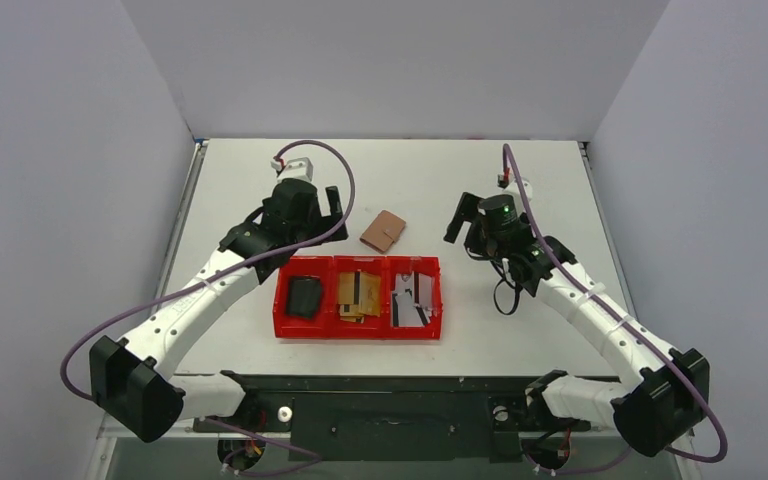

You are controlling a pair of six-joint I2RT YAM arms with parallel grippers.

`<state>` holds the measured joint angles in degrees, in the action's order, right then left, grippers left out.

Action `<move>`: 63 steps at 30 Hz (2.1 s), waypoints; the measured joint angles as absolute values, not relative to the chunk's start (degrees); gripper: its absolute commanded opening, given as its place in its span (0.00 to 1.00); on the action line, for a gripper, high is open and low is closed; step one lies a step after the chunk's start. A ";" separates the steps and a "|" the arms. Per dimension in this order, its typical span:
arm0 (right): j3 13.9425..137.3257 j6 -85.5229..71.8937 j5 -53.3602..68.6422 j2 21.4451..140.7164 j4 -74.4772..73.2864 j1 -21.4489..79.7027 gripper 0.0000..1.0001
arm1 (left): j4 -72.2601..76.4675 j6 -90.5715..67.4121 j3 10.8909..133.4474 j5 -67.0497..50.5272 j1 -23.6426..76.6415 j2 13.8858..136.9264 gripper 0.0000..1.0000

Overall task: Take the credit cards out of the card holder
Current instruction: Move the storage box to the corner of the board.

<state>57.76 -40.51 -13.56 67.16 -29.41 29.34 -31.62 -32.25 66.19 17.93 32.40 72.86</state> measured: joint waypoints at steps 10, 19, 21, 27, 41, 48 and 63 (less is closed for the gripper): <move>61.71 -39.42 -12.16 77.03 -30.02 32.97 0.99 | -31.57 -32.14 64.23 14.83 31.38 72.64 0.98; 66.43 -38.17 -9.58 84.77 -30.74 33.71 0.98 | -31.62 -32.36 63.92 11.14 31.33 72.64 0.98; 65.71 -38.13 -9.47 84.53 -30.57 33.52 0.98 | -31.46 -32.45 63.53 9.91 31.33 72.64 0.98; 57.95 -38.15 -7.31 81.34 -30.52 34.15 0.98 | -31.57 -32.60 62.24 7.09 31.33 72.84 0.98; 53.32 -41.04 1.91 85.97 -26.83 38.54 0.98 | -34.81 -32.80 65.71 6.63 29.45 73.93 0.98; 61.49 -43.03 3.57 94.67 -27.73 41.50 0.97 | -36.91 -32.75 68.73 6.83 27.73 73.84 0.98; 93.89 -49.23 11.07 119.39 -29.41 49.74 0.96 | -42.04 -32.25 74.52 6.76 20.95 72.51 0.98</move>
